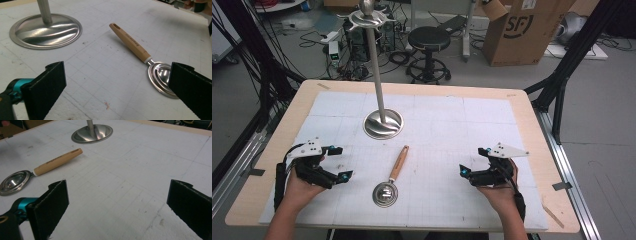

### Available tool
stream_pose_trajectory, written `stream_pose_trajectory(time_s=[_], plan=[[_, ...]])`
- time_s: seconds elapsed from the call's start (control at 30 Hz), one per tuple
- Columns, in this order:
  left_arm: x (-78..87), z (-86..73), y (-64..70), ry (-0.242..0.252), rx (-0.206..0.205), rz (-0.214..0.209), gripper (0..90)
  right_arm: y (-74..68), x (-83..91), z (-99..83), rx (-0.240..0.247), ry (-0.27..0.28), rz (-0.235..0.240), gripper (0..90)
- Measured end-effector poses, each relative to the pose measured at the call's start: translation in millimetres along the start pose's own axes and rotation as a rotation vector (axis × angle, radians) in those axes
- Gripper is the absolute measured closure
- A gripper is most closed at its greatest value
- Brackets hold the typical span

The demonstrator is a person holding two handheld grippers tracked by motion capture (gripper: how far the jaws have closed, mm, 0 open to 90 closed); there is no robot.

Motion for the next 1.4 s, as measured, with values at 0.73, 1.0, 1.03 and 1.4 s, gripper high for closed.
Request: stream_pose_trajectory(time_s=[0.73,1.0,1.03,1.4], plan=[[-4.3,-0.1,-0.1,0.022,0.026,0.001,2.3,-1.8,-2.5,-6.1,0.002,-0.021,-0.008,2.9],[-12.1,3.8,6.5,0.014,0.018,-0.018,2.3,-1.3,-4.4,-7.6,0.0,-0.033,-0.011,2.9],[-12.1,3.8,6.5,0.014,0.018,-0.018,2.3,-1.3,-4.4,-7.6,0.0,-0.033,-0.011,2.9],[-38.7,13.1,23.1,-0.039,-0.006,-0.04,10.8,1.1,-5.3,-8.8,-0.002,-0.04,-0.013,2.9]])
Point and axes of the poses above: each handheld gripper's, and its own axes: x roughly backward along the jaws, z roughly out of its top, y roughly to its right, the point moved 4 cm from there along -x, roughly forward along the jaws, and after that the axes turned 1 degree about -y, right-handed, at the moved point
